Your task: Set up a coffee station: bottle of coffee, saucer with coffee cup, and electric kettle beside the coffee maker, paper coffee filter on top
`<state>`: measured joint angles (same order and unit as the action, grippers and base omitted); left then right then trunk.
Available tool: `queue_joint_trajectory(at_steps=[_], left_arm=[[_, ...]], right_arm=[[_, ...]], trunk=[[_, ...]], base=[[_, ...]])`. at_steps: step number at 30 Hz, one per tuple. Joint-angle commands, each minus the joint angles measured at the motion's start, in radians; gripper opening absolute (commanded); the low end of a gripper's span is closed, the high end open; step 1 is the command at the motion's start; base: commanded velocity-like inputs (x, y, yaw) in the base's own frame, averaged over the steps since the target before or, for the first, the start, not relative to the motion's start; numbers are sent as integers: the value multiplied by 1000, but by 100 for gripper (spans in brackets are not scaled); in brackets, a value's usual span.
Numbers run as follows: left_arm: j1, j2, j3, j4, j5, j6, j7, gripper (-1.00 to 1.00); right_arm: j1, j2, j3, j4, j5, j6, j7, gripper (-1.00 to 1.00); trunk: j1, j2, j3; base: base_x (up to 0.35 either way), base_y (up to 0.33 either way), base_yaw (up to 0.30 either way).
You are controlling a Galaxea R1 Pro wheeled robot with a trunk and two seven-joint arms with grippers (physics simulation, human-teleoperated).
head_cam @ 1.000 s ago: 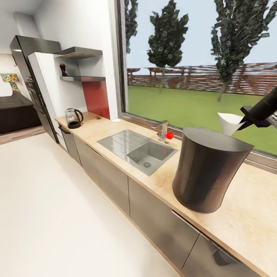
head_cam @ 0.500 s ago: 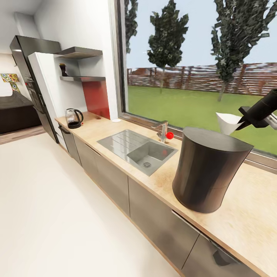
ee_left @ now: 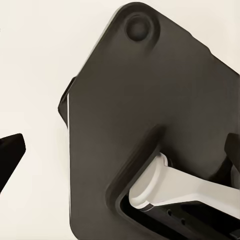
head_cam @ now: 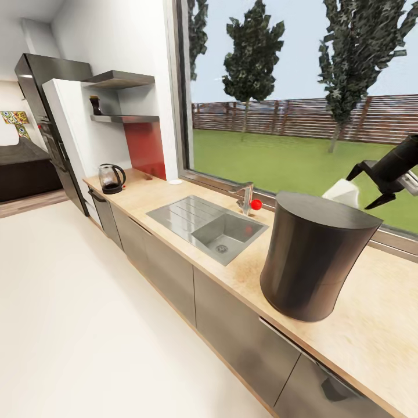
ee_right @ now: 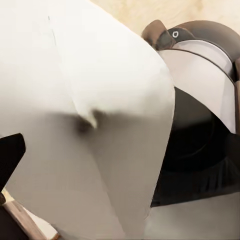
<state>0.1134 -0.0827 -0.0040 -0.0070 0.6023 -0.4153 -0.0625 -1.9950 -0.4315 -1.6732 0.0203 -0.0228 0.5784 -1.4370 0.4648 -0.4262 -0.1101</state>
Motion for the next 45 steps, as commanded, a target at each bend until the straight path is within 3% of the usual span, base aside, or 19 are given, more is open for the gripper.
queue_joint_trajectory(at_steps=[1,24,31,35,37,45], left_arm=[[0,0,-1,-1,10,-2,-7,100],[0,-1,-1,-1,8,-2,-7,100],[0,0,-1,-1,8,-2,-7,100],[0,0,-1,-1,7,-1,-7,100],[0,0,-1,-1,6,0,-7,100],[0,0,-1,-1,5,0,-7,100]], right_arm=[[-1,0,2,2,-2,6,-4,100],[9,4,4,3,0,-33,21,100],[9,16,4,4,5,-34,28,100],[9,19,5,4,22,-34,38,100],[9,23,4,3,51,-37,58,100],[9,23,7,3,58,-48,84,100]], trunk=[[1,-2,-2],[1,-2,-2],[1,-2,-2],[-15,26,11],[-15,26,11],[-15,26,11]], base=[[0,0,0],[0,0,0],[0,0,0],[0,0,0],[0,0,0],[0,0,0]])
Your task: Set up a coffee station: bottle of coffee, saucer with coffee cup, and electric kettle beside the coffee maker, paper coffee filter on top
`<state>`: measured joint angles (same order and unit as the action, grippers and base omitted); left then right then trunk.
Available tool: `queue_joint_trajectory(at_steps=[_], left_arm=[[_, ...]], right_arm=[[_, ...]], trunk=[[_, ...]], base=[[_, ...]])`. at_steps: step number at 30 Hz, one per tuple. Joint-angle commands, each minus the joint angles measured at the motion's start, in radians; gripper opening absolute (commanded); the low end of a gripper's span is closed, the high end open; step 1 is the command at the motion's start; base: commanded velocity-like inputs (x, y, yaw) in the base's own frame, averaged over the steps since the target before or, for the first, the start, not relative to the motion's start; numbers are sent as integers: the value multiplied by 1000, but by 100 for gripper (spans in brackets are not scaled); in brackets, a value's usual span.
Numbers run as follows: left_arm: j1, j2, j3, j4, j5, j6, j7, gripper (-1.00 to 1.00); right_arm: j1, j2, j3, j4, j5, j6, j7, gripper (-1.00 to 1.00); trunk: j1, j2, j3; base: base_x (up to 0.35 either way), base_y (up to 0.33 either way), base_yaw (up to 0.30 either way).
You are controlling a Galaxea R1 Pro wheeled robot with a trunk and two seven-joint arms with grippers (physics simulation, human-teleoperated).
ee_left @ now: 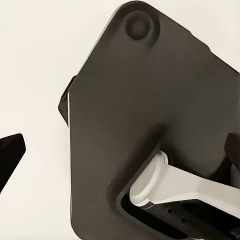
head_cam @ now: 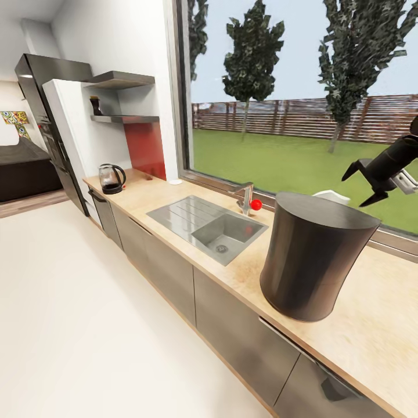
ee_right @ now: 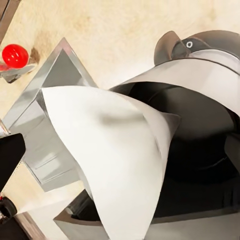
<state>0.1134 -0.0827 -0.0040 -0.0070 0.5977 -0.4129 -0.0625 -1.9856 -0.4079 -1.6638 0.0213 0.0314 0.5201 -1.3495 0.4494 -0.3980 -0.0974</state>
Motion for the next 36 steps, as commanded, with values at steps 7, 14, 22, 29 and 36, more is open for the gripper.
queue_joint_trajectory(at_steps=[7,14,22,29,36], left_arm=[[0,0,-1,-1,7,-1,-7,100],[0,1,-1,-2,6,0,-7,100],[0,2,-3,-3,4,5,-7,100],[0,4,-6,-4,3,7,-7,100],[0,6,-7,-6,2,9,-7,100]], right_arm=[[-1,-6,1,2,1,10,23,100],[-1,-13,-8,2,-9,23,77,100],[-1,-17,-30,3,-25,61,95,100],[-1,-27,-73,0,-73,111,98,100],[-3,-44,-83,-4,-110,109,137,100]], trunk=[[1,-2,-2],[1,-2,-2],[1,-2,-2],[1,-2,-2],[1,-2,-2]], base=[[0,0,0],[0,0,0],[0,0,0],[0,0,0],[0,0,0]])
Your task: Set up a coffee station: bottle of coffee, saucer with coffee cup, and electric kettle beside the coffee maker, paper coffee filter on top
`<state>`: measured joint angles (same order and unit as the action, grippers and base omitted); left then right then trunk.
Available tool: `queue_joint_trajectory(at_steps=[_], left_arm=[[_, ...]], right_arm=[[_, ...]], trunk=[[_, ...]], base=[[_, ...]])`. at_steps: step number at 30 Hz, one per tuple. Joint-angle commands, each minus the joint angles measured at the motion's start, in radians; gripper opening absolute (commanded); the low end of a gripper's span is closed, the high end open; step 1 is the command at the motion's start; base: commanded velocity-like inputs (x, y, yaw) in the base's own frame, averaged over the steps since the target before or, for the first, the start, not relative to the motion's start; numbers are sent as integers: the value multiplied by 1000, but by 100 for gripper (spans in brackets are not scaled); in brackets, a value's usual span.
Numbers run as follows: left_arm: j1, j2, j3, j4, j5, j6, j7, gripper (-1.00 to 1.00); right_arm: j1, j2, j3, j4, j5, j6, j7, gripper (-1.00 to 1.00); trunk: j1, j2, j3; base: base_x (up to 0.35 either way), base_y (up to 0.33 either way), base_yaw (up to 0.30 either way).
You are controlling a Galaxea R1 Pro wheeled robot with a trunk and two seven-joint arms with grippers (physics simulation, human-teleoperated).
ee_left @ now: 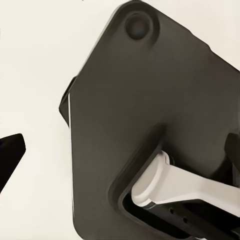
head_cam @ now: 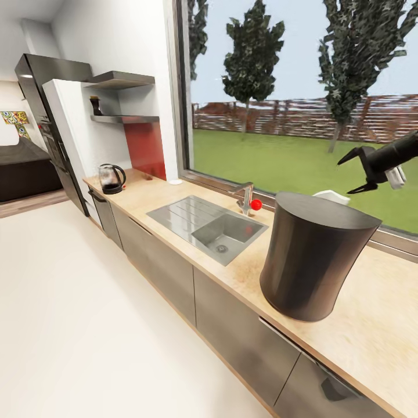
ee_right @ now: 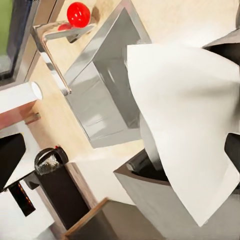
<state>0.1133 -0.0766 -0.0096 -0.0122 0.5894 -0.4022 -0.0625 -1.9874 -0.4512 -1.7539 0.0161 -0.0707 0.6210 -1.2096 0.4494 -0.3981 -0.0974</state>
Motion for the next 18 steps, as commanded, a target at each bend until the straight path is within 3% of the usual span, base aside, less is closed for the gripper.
queue_joint_trajectory(at_steps=[1,7,9,12,14,18], left_arm=[[0,1,-1,-1,10,-1,-7,100],[0,10,1,-3,9,0,-7,100],[0,11,2,-4,9,0,-7,100],[0,14,2,-4,9,-1,-7,100],[0,16,3,-6,9,-1,-7,100],[0,17,3,-6,9,-1,-7,100]], right_arm=[[-2,-3,7,1,-9,6,18,100],[-11,-11,7,1,-12,12,142,100],[-12,-11,7,4,-12,25,240,100],[-13,-7,6,8,-14,60,323,100],[-13,3,-2,12,-42,118,368,100],[-13,36,-8,14,-104,230,385,100]], trunk=[[1,-2,-2],[1,-2,-2],[1,-2,-2],[1,-2,-2],[1,-2,-2],[1,-2,-2]], base=[[0,0,0],[0,0,0],[0,0,0],[0,0,0],[-17,0,0],[-167,11,0]])
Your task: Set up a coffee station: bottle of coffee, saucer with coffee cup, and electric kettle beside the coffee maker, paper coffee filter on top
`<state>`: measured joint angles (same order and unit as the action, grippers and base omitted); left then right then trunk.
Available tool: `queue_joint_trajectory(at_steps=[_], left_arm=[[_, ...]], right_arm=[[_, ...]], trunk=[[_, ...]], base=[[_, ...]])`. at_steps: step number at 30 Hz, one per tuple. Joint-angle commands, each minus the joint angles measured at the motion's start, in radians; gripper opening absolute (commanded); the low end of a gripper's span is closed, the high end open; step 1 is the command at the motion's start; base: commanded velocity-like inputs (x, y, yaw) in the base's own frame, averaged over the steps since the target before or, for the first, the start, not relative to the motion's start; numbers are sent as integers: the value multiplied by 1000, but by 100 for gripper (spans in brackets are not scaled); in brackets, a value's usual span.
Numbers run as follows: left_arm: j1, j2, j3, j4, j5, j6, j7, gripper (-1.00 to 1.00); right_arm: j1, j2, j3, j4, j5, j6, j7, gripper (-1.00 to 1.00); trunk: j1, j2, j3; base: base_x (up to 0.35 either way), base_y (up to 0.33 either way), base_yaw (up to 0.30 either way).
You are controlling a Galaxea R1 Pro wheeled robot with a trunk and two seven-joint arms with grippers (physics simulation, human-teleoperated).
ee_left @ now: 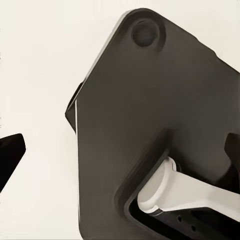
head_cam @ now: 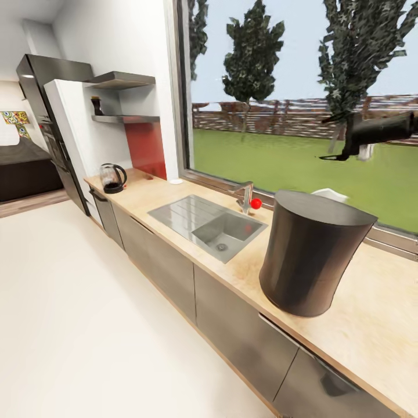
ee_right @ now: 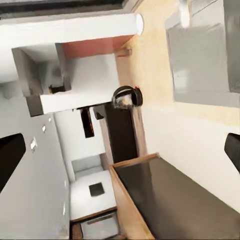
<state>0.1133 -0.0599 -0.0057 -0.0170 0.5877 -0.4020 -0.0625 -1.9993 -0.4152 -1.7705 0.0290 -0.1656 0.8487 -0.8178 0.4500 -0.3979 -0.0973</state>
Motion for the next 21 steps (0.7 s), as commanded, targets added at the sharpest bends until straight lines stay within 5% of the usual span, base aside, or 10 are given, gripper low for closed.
queue_joint_trajectory(at_steps=[1,4,7,8,13,15,18,21], left_arm=[[0,0,-1,-1,10,-1,-7,100],[0,0,-1,-2,8,0,-7,100],[0,0,-3,-3,8,0,-7,100],[0,1,-6,-5,8,0,-7,100],[0,8,-7,-6,8,0,-35,100],[0,10,-7,-6,8,-1,-44,100],[0,11,-7,-6,8,-1,-48,100],[0,17,-7,-6,7,-2,-51,100]], right_arm=[[-1,16,8,1,-23,55,-9,100],[-1,62,7,2,-40,191,-12,100],[-1,133,7,2,-45,198,-10,100],[-1,221,6,2,-44,198,-5,100],[-1,374,18,3,-40,198,-13,100],[0,466,21,0,-20,198,-13,100],[8,581,22,-5,59,198,-16,100],[48,590,29,4,249,198,-19,100]], trunk=[[0,-2,-2],[0,-2,-2],[0,-2,-2],[0,-2,-2],[0,-2,-2],[0,-2,-2],[0,-2,-2],[0,-2,-2]], base=[[-263,82,0],[-281,138,0],[-280,198,0],[-272,228,0],[-268,234,0],[-260,244,0],[-247,255,0],[-234,259,0]])
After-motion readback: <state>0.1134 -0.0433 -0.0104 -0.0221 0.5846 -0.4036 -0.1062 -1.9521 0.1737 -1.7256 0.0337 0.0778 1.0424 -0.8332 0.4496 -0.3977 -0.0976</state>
